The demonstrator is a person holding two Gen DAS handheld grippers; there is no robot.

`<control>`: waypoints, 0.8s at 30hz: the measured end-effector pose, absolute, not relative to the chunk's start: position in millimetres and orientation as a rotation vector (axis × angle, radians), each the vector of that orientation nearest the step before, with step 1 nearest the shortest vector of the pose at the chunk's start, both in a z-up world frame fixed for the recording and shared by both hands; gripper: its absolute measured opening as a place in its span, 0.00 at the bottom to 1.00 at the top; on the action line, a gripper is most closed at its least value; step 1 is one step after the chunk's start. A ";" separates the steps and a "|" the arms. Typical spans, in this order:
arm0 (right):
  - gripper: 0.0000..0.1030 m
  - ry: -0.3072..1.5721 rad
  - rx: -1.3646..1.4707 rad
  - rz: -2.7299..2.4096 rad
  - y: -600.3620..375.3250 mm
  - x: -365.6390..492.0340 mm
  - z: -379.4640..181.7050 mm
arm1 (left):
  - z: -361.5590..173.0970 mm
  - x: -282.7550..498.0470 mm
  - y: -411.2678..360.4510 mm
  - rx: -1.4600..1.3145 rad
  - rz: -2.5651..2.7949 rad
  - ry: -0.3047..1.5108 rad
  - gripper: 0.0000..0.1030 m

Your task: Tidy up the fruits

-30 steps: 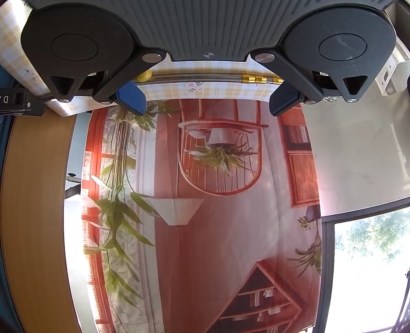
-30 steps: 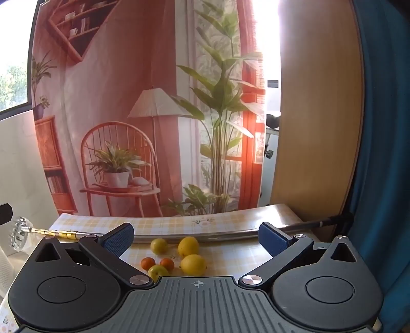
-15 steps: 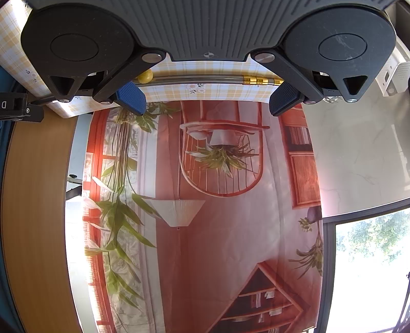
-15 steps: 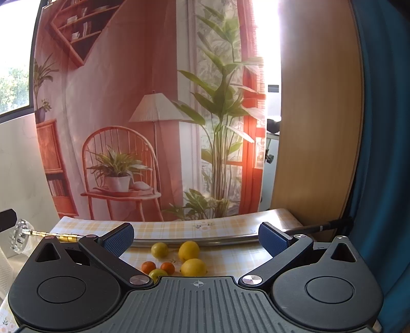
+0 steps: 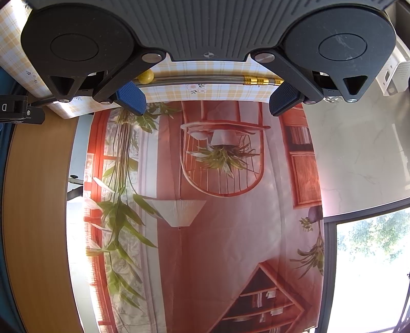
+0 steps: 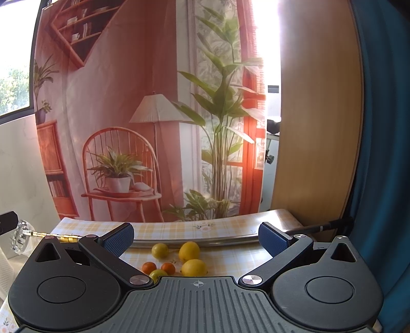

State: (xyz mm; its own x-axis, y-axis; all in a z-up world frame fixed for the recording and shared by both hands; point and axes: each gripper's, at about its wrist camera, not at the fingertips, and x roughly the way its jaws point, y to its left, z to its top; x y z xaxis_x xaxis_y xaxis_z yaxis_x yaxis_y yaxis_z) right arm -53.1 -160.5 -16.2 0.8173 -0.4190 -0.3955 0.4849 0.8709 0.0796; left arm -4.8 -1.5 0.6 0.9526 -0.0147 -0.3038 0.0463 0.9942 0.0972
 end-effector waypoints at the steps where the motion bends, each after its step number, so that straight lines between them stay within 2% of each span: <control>1: 1.00 0.379 0.180 -0.485 -160.0 -53.2 -16.5 | 0.7 -5.1 -1.5 0.104 -0.031 0.308 1.00; 24: 1.00 0.378 0.185 -0.481 -158.7 -54.7 -14.1 | 0.8 -6.6 -0.6 0.106 -0.035 0.310 1.00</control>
